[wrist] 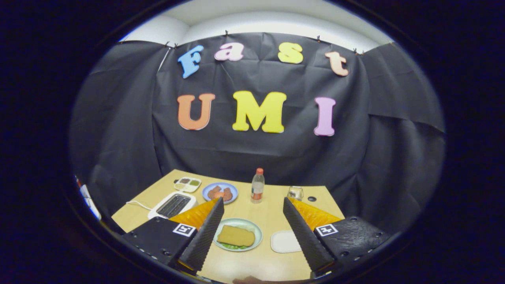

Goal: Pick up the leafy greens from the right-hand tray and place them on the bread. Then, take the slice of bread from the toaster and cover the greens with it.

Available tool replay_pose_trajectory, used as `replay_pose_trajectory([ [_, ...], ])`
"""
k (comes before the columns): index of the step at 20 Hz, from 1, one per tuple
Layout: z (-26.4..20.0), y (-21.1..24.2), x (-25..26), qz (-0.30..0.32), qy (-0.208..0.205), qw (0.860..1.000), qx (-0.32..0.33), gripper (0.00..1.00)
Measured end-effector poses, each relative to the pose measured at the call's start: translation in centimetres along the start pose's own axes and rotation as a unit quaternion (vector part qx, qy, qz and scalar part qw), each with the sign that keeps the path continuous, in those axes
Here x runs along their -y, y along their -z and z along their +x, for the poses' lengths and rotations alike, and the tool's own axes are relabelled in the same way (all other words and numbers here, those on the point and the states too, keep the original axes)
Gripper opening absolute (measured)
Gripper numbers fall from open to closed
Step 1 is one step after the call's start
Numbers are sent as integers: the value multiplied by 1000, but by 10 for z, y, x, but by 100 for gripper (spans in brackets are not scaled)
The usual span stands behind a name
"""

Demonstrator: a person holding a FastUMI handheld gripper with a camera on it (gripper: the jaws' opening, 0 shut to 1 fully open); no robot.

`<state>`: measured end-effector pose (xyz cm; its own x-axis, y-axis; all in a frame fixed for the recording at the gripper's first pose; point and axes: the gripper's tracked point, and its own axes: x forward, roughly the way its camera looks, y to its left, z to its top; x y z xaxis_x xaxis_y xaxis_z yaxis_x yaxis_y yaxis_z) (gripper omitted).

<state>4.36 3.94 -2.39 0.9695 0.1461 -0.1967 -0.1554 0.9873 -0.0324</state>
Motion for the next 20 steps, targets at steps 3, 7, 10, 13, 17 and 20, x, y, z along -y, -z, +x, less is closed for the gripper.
replay_pose_trajectory([
  [3, -33, -42, 2, 3, 6, 998, 57, 94],
  [7, -65, -55, -11, 9, -3, 996, 85, 94],
  [10, -63, -45, -20, -7, -9, 997, 76, 95],
  [13, -52, -42, -31, -5, -13, 998, 62, 95],
  [17, -40, -49, -36, -6, -12, 998, 59, 95],
  [20, -31, -54, -37, -10, -6, 998, 60, 96],
])
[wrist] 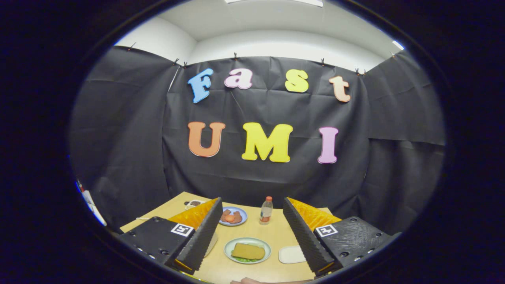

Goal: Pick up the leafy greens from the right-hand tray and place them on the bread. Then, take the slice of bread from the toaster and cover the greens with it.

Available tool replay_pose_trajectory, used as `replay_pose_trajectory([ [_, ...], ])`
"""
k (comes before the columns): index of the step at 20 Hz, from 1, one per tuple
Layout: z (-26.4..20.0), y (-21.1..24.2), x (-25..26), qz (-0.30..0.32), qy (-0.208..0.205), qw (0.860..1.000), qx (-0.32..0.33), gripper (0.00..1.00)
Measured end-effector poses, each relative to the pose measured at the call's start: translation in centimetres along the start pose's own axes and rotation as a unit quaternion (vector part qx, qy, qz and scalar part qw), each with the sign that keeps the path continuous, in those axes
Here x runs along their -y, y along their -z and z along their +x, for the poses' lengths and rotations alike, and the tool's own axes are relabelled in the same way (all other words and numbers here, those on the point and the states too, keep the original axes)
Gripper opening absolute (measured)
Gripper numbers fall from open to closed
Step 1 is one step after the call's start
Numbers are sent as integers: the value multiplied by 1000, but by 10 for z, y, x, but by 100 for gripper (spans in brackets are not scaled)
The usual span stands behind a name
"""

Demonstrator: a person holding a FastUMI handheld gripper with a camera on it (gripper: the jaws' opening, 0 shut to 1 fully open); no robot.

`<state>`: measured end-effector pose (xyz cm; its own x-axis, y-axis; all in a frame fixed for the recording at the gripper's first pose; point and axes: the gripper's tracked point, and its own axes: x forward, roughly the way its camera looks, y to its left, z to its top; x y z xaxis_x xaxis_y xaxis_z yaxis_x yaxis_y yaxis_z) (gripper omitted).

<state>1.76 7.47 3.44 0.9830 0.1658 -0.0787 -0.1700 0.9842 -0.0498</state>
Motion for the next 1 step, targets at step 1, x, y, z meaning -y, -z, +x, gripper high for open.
replay_pose_trajectory([
  [1, 3, -3, 0, -3, 2, 1000, 2, 96],
])
